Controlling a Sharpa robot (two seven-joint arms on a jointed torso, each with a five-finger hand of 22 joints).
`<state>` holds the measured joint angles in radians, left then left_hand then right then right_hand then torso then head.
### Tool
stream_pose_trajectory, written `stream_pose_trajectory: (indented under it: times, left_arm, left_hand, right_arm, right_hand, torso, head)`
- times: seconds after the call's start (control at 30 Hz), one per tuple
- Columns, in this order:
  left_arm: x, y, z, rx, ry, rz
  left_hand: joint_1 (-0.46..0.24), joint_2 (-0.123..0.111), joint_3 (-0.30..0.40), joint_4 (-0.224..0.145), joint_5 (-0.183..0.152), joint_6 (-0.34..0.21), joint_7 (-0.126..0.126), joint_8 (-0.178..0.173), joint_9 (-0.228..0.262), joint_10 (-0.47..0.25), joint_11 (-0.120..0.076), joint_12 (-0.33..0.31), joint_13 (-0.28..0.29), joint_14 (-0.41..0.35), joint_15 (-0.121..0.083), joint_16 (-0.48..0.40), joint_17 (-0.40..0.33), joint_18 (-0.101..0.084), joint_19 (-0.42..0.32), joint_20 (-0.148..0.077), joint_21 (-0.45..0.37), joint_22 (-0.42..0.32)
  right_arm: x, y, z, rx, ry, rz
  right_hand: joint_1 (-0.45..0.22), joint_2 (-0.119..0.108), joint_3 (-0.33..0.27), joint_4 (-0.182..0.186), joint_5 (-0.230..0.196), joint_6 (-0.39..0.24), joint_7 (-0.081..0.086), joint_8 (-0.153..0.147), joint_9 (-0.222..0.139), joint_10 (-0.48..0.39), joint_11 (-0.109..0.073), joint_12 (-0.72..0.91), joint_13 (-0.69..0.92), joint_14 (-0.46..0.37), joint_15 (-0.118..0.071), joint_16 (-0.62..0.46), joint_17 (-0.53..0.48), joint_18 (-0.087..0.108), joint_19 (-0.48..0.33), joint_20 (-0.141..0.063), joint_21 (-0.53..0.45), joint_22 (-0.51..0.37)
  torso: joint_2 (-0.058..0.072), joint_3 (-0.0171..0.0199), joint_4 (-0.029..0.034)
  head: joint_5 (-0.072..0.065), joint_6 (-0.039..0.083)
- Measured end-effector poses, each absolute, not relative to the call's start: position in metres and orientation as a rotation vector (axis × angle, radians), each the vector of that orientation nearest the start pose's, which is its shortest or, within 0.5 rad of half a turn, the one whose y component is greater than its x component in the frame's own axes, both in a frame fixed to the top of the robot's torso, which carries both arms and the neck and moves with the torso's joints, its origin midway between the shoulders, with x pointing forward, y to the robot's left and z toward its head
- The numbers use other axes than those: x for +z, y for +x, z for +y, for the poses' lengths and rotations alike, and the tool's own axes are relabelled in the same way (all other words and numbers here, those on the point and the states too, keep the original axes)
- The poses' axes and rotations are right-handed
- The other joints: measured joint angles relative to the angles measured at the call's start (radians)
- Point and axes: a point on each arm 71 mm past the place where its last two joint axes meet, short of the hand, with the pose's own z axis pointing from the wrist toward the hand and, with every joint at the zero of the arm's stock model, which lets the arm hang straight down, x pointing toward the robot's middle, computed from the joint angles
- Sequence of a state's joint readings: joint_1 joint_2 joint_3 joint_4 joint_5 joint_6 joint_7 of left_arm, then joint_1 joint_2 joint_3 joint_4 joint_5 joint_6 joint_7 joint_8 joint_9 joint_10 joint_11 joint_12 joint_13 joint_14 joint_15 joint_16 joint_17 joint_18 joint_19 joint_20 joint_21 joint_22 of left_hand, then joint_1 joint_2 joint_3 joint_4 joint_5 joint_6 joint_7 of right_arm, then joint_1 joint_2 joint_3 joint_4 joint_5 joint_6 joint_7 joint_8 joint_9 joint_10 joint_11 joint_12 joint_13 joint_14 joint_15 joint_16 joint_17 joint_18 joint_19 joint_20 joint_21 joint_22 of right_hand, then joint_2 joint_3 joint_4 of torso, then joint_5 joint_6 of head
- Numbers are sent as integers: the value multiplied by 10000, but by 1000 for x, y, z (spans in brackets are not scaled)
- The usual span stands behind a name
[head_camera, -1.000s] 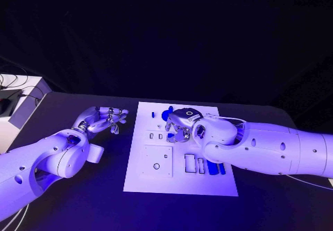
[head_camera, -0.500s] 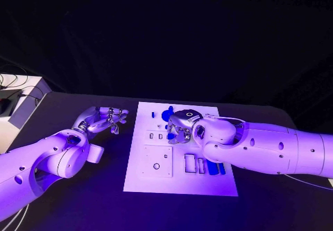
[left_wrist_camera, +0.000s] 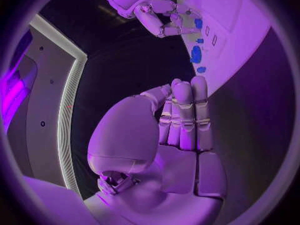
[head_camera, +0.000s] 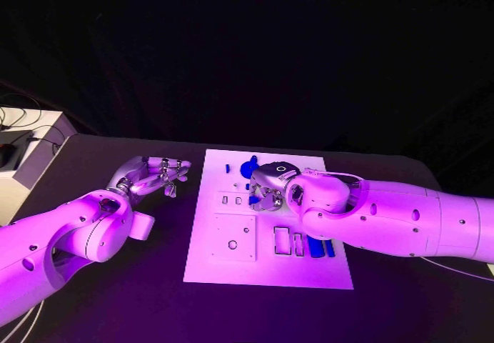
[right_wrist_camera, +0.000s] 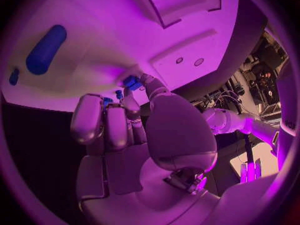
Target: Assemble the parts on the task board
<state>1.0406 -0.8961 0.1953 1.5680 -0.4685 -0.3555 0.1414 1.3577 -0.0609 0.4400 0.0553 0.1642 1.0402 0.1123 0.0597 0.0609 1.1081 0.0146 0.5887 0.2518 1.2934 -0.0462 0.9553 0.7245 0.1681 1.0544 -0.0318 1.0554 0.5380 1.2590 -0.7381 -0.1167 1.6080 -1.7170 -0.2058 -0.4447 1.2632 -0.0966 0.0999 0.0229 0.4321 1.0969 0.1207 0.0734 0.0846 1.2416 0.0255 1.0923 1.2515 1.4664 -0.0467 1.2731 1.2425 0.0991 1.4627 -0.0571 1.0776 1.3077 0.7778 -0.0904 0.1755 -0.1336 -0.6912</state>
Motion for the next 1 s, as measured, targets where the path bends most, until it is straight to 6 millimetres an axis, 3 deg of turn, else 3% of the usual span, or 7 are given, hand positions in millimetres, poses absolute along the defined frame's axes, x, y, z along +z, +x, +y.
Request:
stream_pose_trajectory:
  times: [0.17,0.43,0.67,1.0]
  left_arm:
    - [-171,484,226,-13025,-8572,15392]
    - [-171,484,226,-13018,-8573,15395]
    - [-171,484,226,-13008,-8576,15399]
    - [-171,484,227,-13001,-8578,15401]
  left_hand:
    - [0,0,0,0,0,0,0,0,0,0,0,0,0,0,0,0,0,0,0,0,0,1]
    - [0,0,0,0,0,0,0,0,0,0,0,0,-12,0,0,0,0,-1,0,0,0,18]
    - [0,0,0,0,0,0,0,0,0,0,0,0,-12,0,0,0,0,0,0,0,0,19]
    - [0,0,0,0,0,0,0,0,0,0,0,0,-11,0,0,4,0,-1,0,0,0,26]
  right_arm:
    - [-182,469,-138,3702,-3520,16955]
    - [-182,471,-138,3682,-3513,17001]
    - [-182,471,-136,3717,-3519,16962]
    - [-183,470,-138,3958,-3354,16668]
  right_hand:
    - [-38,32,456,-92,-117,25,16,0,-23,-30,-30,33,9,0,0,0,7,0,0,1,0,-1]
    - [-23,129,679,-316,-42,150,-60,-23,-40,-34,-35,32,40,0,0,0,9,0,-1,1,0,-2]
    - [92,354,838,-820,0,234,-76,-47,-44,-35,-35,32,79,0,0,0,46,-3,-1,1,0,-3]
    - [0,500,784,-1009,-8,483,-290,31,10,80,-139,74,114,-17,-23,-8,46,-1,4,-4,-1,4]
  torso:
    - [-1,3,-3]
    - [-7,3,-4]
    - [-7,2,2]
    - [-7,1,-10]
  head:
    - [1,-8]
    - [-5,-7]
    - [-6,-7]
    - [4,0]
